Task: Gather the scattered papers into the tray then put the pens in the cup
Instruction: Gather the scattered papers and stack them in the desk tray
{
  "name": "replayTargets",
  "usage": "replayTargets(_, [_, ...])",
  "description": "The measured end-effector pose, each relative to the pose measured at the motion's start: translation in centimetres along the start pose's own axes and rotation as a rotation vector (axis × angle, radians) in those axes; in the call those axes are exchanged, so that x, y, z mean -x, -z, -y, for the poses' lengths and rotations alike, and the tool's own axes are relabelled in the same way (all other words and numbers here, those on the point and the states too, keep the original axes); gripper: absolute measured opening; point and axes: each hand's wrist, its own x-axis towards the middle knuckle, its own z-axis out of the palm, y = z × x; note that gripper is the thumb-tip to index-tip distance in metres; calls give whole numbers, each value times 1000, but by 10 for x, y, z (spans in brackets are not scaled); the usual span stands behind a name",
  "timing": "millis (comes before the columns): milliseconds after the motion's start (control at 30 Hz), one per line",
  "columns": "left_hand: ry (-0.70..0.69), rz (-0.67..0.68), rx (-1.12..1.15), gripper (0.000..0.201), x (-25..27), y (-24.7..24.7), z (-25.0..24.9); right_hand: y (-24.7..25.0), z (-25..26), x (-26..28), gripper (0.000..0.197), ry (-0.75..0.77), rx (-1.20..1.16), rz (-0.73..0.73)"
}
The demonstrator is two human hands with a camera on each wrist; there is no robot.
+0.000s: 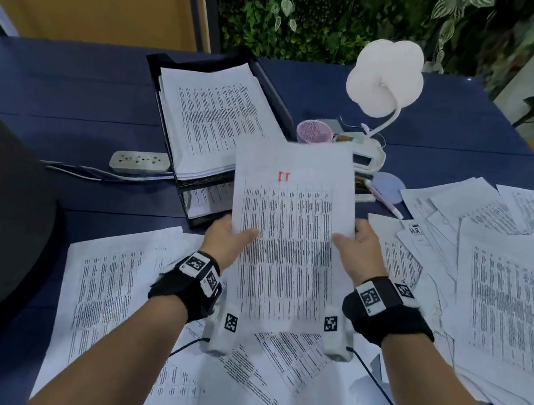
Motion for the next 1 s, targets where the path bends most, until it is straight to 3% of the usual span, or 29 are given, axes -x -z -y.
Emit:
replayTargets(200, [181, 50, -28, 40, 12, -4, 44, -11, -33, 10, 29, -140, 233, 133])
replayTargets(400, [311, -22, 105, 55, -3, 16, 68, -21, -38, 14, 31, -188, 188, 232])
replayTargets(533, [306, -93, 211, 57, -13, 31, 64, -23, -37, 14, 19, -315, 191, 362])
replayTargets(667, [288, -133, 222, 99, -25, 43, 62, -30, -32, 11, 20, -347, 267, 477])
replayTargets(767, [288, -182, 225, 80, -28, 49, 58, -37, -25, 3, 15, -349, 237, 464])
replayTargets(867, [302, -191, 235, 92, -31, 55, 59, -47, -17, -8, 14, -265, 299, 432])
replayTargets(1000, [254, -199, 163, 73, -28, 62, 54, -61, -1, -23, 17, -306, 251, 424])
